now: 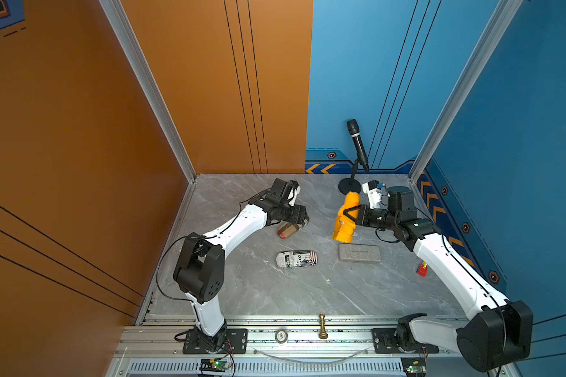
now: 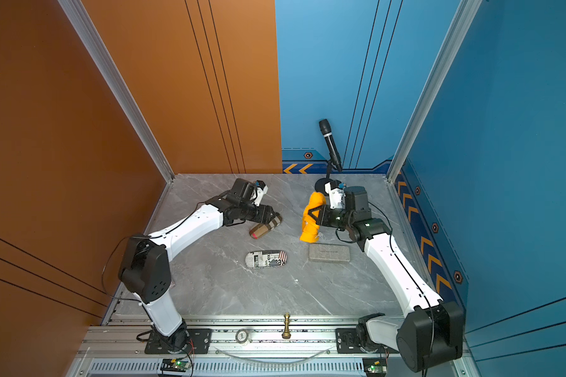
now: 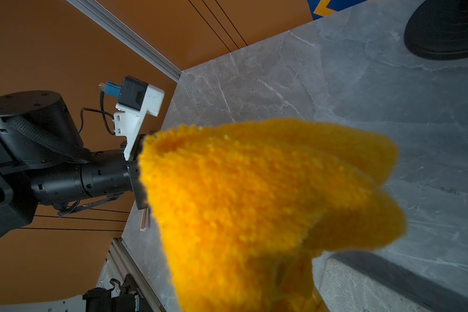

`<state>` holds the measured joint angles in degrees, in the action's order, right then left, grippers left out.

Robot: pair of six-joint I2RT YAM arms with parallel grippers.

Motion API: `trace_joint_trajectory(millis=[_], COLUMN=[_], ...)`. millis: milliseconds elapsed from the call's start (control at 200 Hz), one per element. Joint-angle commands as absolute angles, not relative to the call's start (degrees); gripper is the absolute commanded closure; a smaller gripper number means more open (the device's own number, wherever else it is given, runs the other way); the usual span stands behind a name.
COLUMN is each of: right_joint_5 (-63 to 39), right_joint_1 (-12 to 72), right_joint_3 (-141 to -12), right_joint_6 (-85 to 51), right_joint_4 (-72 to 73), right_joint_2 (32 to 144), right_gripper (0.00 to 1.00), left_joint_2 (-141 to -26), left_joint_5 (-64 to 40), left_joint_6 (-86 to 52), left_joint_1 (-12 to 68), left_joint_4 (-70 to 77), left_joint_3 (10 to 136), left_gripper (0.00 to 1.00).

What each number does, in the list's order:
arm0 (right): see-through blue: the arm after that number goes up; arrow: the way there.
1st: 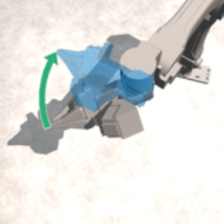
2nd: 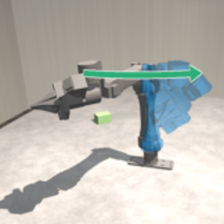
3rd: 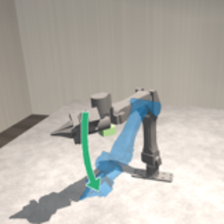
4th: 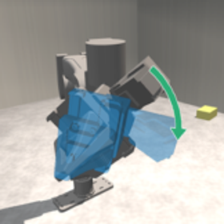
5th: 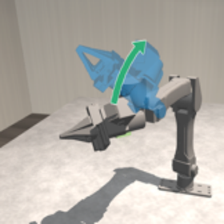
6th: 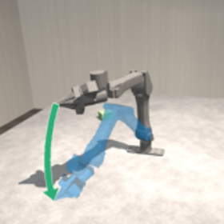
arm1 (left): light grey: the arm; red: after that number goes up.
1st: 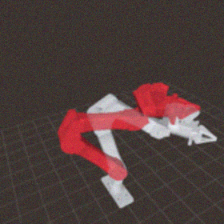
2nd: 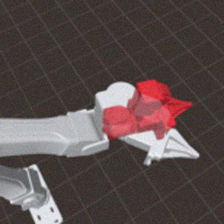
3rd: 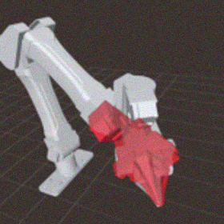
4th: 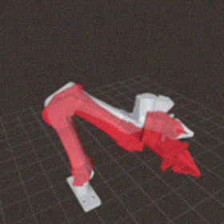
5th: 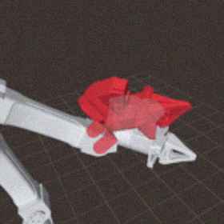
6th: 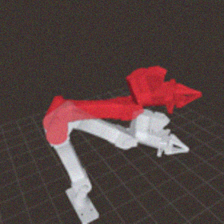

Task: Wipe the eyeglass case
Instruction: Pick up the eyeglass case from the center of the board.

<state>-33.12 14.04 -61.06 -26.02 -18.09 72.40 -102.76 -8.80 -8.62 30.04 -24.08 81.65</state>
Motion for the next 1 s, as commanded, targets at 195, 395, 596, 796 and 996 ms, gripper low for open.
trace_joint_trajectory(millis=[195,395,596,796,996], right_joint_5=[-31.97,-31.80,-32.01,-32.58,-33.00], right_joint_1=[16.34,16.46,16.44,16.38,16.27], right_joint_3=[-65.05,-65.57,-65.35,-65.42,-65.24], right_joint_6=[-23.50,-22.79,-22.59,-22.52,-22.15], right_joint_4=[-19.94,-20.26,-20.04,-19.34,-19.23], right_joint_2=[77.78,78.91,79.66,80.29,80.24], right_gripper=[1.00,1.00,1.00,1.00,1.00], left_joint_2=[-108.63,-112.54,-115.01,-116.22,-118.48], left_joint_5=[-4.41,-6.15,-5.82,-3.65,0.94], left_joint_6=[16.84,18.47,19.82,20.76,20.95], left_joint_1=[29.55,27.14,26.87,28.53,29.52], left_joint_4=[-23.51,-25.17,-29.66,-30.65,-32.16], left_joint_3=[77.85,79.75,82.81,83.35,84.96], left_gripper=[0.25,0.25,0.25,0.25,0.25])
